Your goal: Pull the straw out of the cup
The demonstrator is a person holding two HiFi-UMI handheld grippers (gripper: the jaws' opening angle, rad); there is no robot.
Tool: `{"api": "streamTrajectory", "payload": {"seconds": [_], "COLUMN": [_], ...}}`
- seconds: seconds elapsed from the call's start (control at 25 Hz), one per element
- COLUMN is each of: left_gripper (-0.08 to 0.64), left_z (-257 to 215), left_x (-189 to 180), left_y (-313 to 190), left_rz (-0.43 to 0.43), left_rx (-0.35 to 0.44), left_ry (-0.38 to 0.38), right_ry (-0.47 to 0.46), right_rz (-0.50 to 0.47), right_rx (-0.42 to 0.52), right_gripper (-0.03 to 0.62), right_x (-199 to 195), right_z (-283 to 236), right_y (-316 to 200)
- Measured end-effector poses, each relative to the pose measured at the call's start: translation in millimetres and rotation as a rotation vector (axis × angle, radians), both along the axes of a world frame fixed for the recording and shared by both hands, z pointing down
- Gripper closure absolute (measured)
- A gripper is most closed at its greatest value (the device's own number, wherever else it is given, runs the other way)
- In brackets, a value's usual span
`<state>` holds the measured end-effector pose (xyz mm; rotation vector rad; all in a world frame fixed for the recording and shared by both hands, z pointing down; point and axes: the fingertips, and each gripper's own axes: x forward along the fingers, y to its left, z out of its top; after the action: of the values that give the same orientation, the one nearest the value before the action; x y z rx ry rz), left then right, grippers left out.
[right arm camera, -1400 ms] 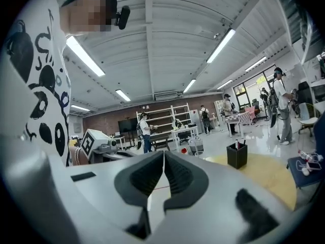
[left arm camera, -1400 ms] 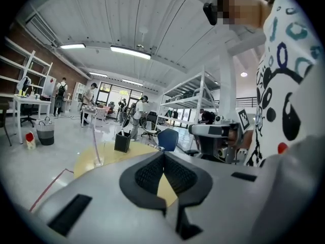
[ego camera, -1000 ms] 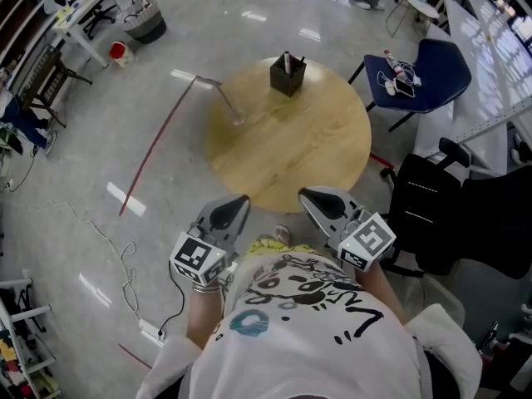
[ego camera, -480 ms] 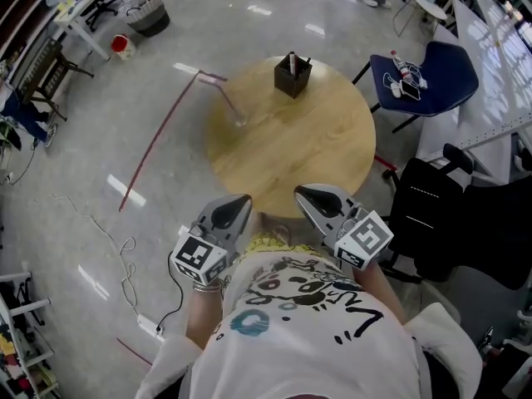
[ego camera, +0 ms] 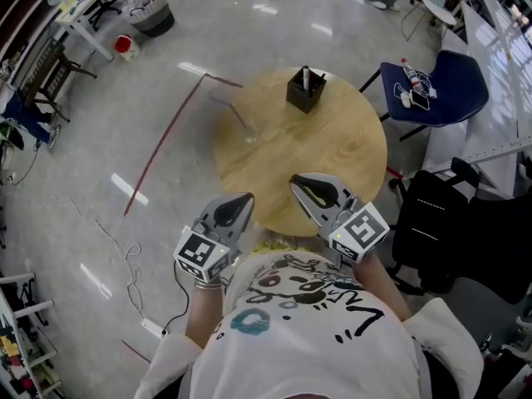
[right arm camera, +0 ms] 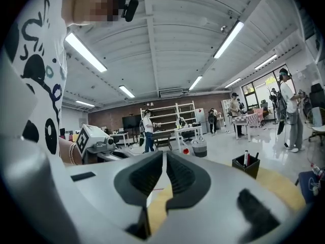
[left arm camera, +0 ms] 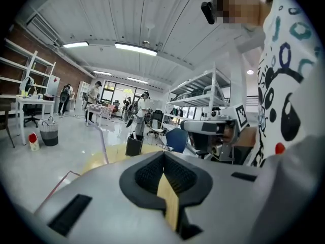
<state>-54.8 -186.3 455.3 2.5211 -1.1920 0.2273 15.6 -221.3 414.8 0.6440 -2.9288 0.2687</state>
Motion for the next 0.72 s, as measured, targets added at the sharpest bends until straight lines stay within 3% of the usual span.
{"api": "streamTrajectory", "payload": {"seconds": [0.72], "left_gripper": [0.545], "left_z": [26], "left_x": [-83], "left_y": [-112], "left_rz": [0.002], "left_rx": [-0.061], "left_ry": [0.019], "right_ry": [0.093], "right_rz": [0.000], "right_rx": [-0.005], "right_gripper": [0.558], "right_x": [-92], "right_z": [22], "right_y": [-113]}}
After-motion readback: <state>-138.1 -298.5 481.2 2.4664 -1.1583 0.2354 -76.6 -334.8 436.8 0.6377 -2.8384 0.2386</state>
